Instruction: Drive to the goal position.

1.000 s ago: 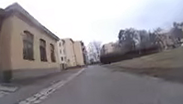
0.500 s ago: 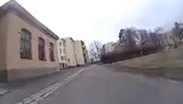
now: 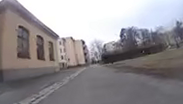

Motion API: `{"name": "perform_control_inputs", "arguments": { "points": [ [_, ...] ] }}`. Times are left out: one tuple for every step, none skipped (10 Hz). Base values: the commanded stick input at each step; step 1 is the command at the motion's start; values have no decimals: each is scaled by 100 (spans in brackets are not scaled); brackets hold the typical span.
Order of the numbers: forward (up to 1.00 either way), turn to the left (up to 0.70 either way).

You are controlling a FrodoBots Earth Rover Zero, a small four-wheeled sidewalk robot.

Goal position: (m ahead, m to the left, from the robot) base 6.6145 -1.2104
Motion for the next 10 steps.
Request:
{"name": "perform_control_inputs", "arguments": {
  "points": [
    [100, 0],
    [100, 0],
    [100, 0],
    [100, 0],
    [100, 0],
    [100, 0],
    [100, 0],
    [100, 0],
    [100, 0],
    [100, 0]
  ]
}}
